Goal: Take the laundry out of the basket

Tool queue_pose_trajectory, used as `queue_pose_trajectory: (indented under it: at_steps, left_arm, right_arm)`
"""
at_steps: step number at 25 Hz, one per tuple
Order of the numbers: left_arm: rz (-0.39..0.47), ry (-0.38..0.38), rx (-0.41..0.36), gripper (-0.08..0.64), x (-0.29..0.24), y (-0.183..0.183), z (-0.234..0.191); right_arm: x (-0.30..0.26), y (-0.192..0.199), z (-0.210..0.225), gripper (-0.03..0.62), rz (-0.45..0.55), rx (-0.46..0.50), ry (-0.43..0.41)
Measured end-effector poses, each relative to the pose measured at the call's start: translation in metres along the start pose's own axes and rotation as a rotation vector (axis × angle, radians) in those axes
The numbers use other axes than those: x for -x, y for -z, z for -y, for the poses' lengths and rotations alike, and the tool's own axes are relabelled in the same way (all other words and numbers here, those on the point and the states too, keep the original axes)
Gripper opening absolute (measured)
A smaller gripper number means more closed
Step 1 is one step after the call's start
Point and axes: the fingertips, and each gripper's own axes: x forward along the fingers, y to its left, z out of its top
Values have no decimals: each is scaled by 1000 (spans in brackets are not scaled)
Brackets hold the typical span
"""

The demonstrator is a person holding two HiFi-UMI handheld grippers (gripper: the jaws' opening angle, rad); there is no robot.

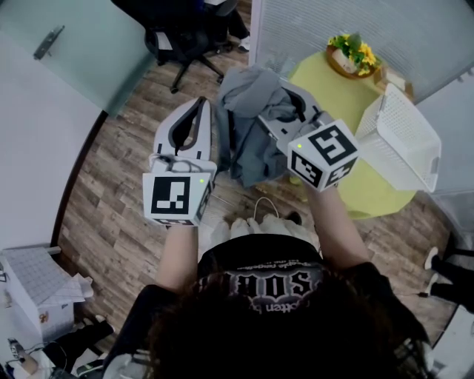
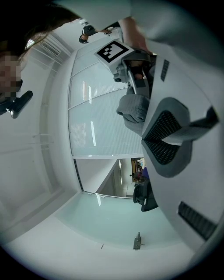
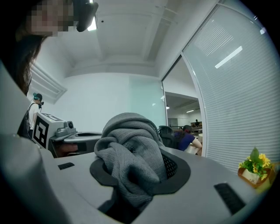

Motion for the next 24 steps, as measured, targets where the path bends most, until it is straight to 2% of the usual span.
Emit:
queue_pose_trajectory:
  at_steps: [4,8,16,24]
  left_arm:
    - [-33,-6,0,-2,2,1,3]
    - [-1,3,-9,-2,0,-1,7]
    - [4,10,-14,-2,-3,-3,8]
    - [12,10,-25,-2,-2,-3,13]
  right_arm:
    - [2,1,-3,167,3,-1,-3]
    - [6,0,-1,167,9,1,1]
    - [8,-2,3,166,42,-46,7]
    - [13,-5,1,164,51,-31,3]
